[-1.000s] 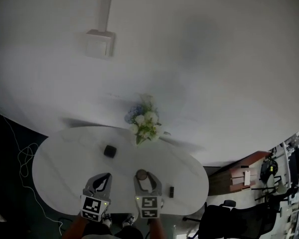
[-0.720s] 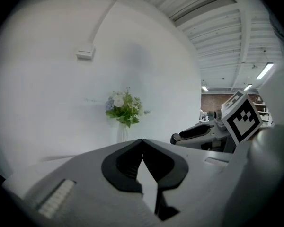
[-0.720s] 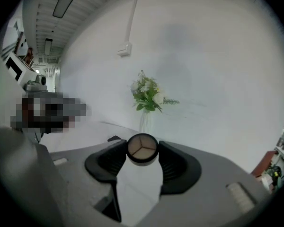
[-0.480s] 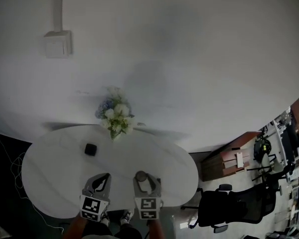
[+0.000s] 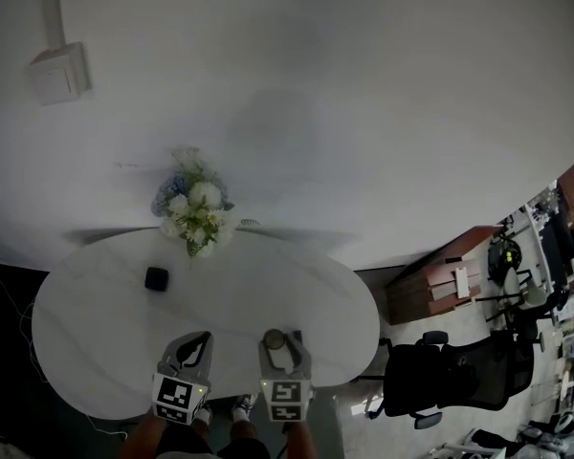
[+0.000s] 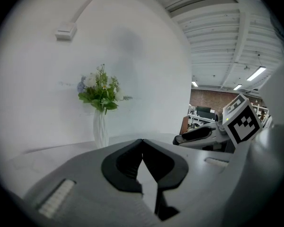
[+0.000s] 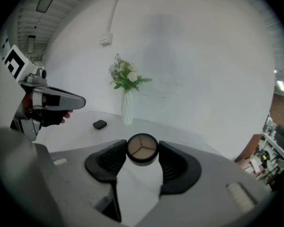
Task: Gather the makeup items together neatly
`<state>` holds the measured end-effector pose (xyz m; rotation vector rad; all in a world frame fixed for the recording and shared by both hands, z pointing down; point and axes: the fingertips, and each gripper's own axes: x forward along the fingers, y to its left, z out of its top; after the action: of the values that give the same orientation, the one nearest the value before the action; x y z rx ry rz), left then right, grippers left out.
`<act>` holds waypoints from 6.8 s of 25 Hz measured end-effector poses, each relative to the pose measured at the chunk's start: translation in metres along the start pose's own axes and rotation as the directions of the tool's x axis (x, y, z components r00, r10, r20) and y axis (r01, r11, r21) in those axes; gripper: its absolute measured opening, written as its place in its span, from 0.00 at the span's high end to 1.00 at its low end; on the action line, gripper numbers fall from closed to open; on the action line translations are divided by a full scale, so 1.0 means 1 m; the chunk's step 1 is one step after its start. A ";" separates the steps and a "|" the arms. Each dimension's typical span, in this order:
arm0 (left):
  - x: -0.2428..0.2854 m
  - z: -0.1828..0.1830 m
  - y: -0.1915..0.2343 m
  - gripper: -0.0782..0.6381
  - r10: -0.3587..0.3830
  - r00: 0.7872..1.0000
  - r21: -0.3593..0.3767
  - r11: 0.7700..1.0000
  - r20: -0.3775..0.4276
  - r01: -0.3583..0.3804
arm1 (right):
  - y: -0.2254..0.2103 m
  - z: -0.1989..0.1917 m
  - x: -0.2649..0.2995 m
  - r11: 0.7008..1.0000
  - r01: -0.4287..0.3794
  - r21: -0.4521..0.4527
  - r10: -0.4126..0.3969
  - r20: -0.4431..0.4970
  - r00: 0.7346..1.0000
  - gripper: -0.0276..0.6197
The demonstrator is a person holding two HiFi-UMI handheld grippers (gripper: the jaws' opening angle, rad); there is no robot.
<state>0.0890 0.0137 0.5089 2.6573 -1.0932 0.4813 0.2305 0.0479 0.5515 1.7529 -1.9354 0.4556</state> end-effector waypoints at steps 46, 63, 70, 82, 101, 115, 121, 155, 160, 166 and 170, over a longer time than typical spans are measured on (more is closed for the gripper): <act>0.045 -0.120 -0.026 0.88 -0.021 0.979 -0.057 0.998 -0.204 0.009 | -0.007 -0.143 0.067 0.994 -0.040 0.104 0.059 -0.184 0.981 0.62; 0.037 -0.114 -0.022 0.88 -0.005 0.982 -0.057 0.998 -0.190 -0.006 | -0.010 -0.134 0.063 0.993 -0.032 0.111 0.051 -0.168 0.985 0.59; 0.032 -0.091 -0.020 0.88 0.009 0.989 -0.049 0.999 -0.151 -0.017 | -0.014 -0.104 0.053 0.995 -0.028 0.096 0.038 -0.113 0.993 0.58; 0.001 -0.010 -0.004 0.88 0.086 0.996 -0.026 0.996 -0.010 -0.086 | -0.010 -0.002 0.010 0.997 -0.050 0.055 0.047 0.066 0.997 0.59; -0.091 0.069 0.041 0.88 0.288 0.944 -0.029 0.958 0.159 -0.287 | 0.068 0.124 -0.047 0.979 -0.187 -0.085 0.205 0.321 0.925 0.95; -0.125 0.053 0.080 0.88 0.392 0.910 -0.080 0.920 0.137 -0.384 | 0.122 0.137 -0.030 0.944 -0.284 -0.169 0.323 0.294 0.900 0.95; -0.130 0.038 0.105 0.88 0.427 0.898 -0.105 0.903 0.109 -0.416 | 0.150 0.141 -0.005 0.923 -0.319 -0.216 0.370 0.269 0.889 0.95; -0.092 -0.102 0.230 0.88 0.513 0.849 -0.304 0.795 -0.125 -0.525 | 0.267 0.060 0.227 0.703 -0.585 -0.405 0.588 -0.133 0.798 0.47; -0.081 -0.123 0.235 0.88 0.506 0.848 -0.320 0.786 -0.159 -0.529 | 0.265 0.039 0.254 0.688 -0.597 -0.413 0.580 -0.183 0.794 0.38; -0.077 -0.138 0.236 0.88 0.500 0.845 -0.334 0.777 -0.189 -0.534 | 0.266 0.036 0.268 0.678 -0.628 -0.383 0.602 -0.202 0.773 0.38; -0.074 -0.142 0.238 0.88 0.497 0.845 -0.338 0.775 -0.197 -0.534 | 0.270 0.033 0.272 0.657 -0.658 -0.370 0.620 -0.233 0.749 0.38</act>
<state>-0.1605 -0.0586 0.6310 1.9557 -1.6974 0.4267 -0.0574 -0.1626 0.6970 0.7146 -2.3376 0.2841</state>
